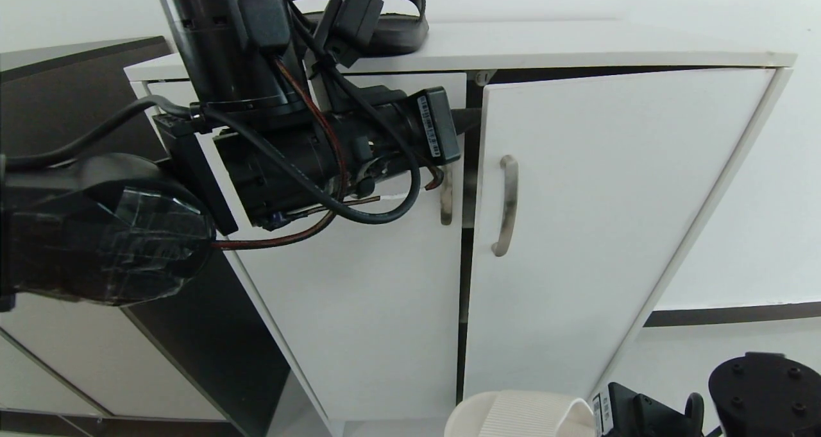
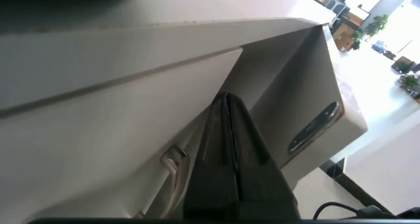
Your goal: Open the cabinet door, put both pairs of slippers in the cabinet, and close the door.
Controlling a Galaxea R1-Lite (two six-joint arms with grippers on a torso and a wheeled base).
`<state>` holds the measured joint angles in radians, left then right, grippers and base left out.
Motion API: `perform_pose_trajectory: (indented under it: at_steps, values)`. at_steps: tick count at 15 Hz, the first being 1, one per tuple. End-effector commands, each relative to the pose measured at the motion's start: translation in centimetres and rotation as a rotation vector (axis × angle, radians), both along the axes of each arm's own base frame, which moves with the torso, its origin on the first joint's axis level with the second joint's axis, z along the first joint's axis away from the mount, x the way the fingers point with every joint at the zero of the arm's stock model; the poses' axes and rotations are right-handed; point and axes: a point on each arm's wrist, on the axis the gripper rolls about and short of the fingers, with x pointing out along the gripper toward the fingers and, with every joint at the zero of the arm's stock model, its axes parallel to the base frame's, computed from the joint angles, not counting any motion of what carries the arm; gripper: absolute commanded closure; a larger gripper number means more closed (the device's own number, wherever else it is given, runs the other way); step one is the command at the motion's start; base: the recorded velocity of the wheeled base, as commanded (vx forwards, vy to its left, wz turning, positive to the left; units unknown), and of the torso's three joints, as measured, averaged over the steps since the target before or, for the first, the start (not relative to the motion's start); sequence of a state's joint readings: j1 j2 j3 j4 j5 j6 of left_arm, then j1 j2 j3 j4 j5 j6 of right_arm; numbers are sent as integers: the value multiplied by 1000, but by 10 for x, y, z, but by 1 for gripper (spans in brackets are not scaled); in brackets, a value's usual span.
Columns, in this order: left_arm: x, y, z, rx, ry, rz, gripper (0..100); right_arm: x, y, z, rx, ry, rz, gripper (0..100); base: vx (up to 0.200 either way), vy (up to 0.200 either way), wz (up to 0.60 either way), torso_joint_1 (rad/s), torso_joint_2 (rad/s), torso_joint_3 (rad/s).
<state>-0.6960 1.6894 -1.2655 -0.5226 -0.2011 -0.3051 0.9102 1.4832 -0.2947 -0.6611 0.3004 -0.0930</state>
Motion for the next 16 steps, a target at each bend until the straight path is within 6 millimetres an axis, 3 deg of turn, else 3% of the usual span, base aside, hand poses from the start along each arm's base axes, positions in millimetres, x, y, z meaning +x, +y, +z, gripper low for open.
perform_pose_trajectory:
  at_steps: [1, 3, 6, 8, 10, 13, 14, 16]
  values:
    - [-2, -3, -3, 5, 7, -3, 100, 0, 1, -1, -5, 4, 1, 100, -200, 0, 0, -2, 2, 2]
    - [-15, -14, -10, 18, 23, -16, 100, -1, 1, 0, -1, 3, 5, 100, -200, 0, 0, 7, 5, 2]
    - [-49, -43, -25, 52, 57, -129, 100, -27, 1, 5, 27, 1, 112, 100, -200, 0, 0, 2, 5, 1]
    - [-58, -49, -27, 46, 48, -164, 100, -30, 0, 8, 38, -6, 121, 100, -200, 0, 0, 0, 2, 2]
    - [-53, -48, -25, 19, 25, -148, 100, -29, 1, 8, 38, -4, 120, 100, -200, 0, 0, -2, 5, 0]
    - [-37, -29, -20, 6, 13, -53, 100, -21, 3, 7, 34, 1, 83, 100, -67, 0, 0, 2, 2, 1]
    - [-34, -12, -12, -14, -4, 4, 100, -9, 3, 7, 30, -1, 18, 100, 0, 0, 0, 0, 0, 0]
    - [-56, 28, 4, -51, -37, 73, 100, 12, 5, 8, 25, -4, -86, 100, 0, 0, 0, 0, 0, 0]
